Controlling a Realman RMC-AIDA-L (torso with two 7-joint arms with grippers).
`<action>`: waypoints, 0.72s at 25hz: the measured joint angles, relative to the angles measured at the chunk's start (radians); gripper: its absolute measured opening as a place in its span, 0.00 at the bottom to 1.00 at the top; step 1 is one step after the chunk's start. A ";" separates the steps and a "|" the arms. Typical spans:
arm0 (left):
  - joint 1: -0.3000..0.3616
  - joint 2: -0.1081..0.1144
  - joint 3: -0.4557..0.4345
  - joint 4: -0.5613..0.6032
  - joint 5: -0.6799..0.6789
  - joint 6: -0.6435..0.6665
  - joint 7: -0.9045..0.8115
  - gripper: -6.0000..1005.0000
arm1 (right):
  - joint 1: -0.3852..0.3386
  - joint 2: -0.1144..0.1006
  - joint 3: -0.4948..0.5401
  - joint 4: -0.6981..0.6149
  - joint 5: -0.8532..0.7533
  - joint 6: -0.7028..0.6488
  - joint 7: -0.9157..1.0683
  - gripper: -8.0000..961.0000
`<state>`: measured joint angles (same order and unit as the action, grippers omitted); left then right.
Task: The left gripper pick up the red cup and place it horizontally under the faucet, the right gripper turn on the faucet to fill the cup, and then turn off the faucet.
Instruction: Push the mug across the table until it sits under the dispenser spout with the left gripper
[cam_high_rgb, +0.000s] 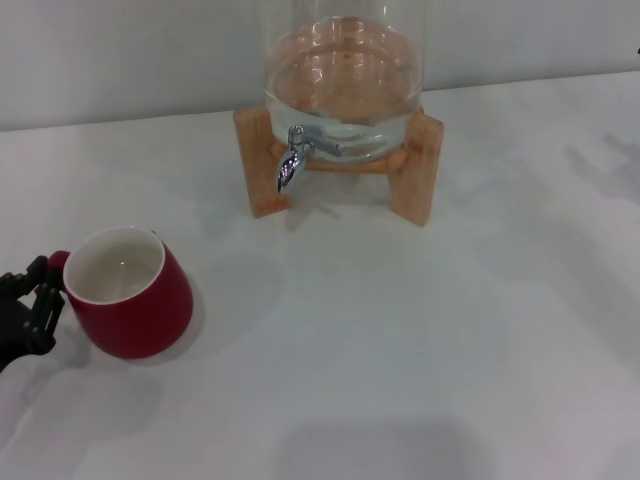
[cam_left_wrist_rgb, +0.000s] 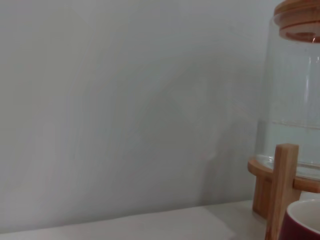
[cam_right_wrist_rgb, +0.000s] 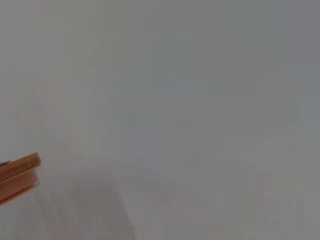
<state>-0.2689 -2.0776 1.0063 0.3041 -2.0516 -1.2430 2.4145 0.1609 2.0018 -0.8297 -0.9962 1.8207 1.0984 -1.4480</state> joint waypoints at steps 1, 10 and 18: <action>-0.003 0.000 0.000 0.007 0.007 0.007 -0.014 0.16 | 0.000 0.000 0.000 0.000 0.000 0.000 0.000 0.81; -0.046 -0.001 0.002 0.031 0.050 0.056 -0.091 0.16 | 0.000 0.000 -0.006 0.004 0.000 0.000 0.000 0.81; -0.082 -0.002 0.001 0.037 0.072 0.087 -0.111 0.16 | 0.003 0.000 -0.001 0.023 0.000 0.010 -0.003 0.81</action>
<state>-0.3511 -2.0793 1.0077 0.3410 -1.9792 -1.1564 2.3032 0.1641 2.0019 -0.8303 -0.9732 1.8207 1.1085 -1.4515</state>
